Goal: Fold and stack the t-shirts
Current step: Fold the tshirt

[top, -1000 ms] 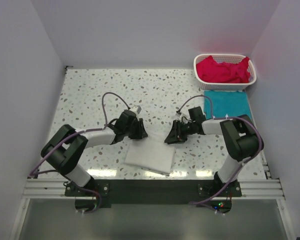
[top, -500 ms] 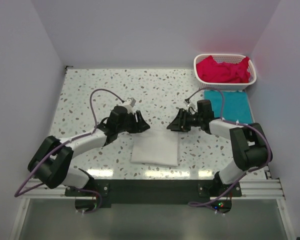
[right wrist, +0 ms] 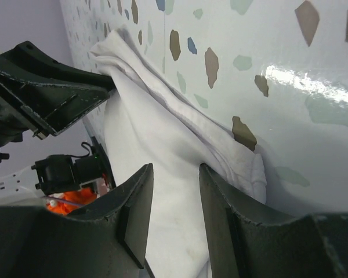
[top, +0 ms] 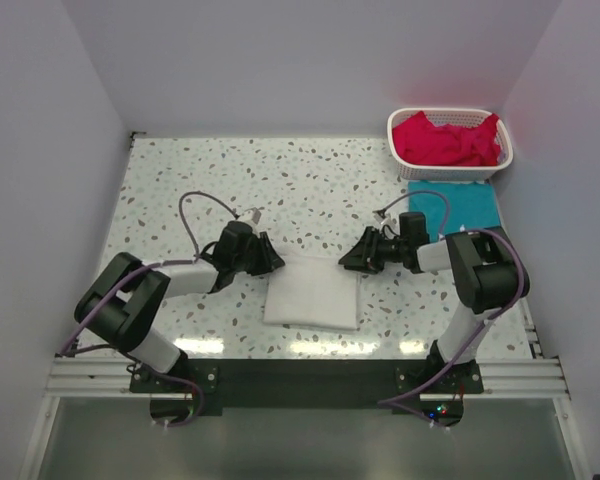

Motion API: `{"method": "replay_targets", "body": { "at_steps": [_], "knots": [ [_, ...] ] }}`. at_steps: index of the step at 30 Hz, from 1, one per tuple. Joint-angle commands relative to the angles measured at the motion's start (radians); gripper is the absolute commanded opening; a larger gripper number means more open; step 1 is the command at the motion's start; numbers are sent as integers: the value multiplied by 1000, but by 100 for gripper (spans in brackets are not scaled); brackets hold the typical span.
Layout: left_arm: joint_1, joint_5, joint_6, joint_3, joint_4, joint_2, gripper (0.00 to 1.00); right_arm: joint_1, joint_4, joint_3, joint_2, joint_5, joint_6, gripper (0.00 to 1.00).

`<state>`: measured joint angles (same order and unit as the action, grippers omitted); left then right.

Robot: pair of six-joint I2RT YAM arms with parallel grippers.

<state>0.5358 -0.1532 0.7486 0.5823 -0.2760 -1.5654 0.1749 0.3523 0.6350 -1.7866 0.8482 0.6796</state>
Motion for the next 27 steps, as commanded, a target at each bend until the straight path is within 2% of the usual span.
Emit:
{"method": "replay_targets", "body": {
  "at_steps": [1, 5, 8, 11, 13, 14, 17, 21, 24, 27],
  "knots": [
    [-51, 27, 37, -35, -52, 30, 33, -29, 22, -15, -50, -124, -49, 43],
    [-54, 35, 38, -21, 47, 111, 47, -28, -51, 14, 16, -126, -71, 44],
    [-54, 56, 5, 17, 155, 195, 55, -15, -334, 84, 142, -205, -152, 46],
    [-54, 90, -21, 50, 274, 284, 63, 12, -504, 133, 269, -318, -215, 50],
    [-53, 122, -58, 82, 387, 338, 67, 31, -639, 164, 356, -391, -230, 60],
    [-51, 130, -74, 93, 418, 353, 71, 50, -676, 167, 383, -452, -232, 61],
    [-17, 184, -130, 129, 530, 395, 75, 92, -795, 157, 490, -540, -223, 64],
    [163, 321, -164, 166, 621, 420, 79, 115, -910, 95, 604, -655, -190, 66],
    [231, 351, -160, 153, 641, 412, 79, 123, -949, 57, 633, -646, -161, 66],
    [251, 386, -146, 143, 656, 412, 79, 170, -952, 22, 638, -607, -106, 65]
  ]
}}
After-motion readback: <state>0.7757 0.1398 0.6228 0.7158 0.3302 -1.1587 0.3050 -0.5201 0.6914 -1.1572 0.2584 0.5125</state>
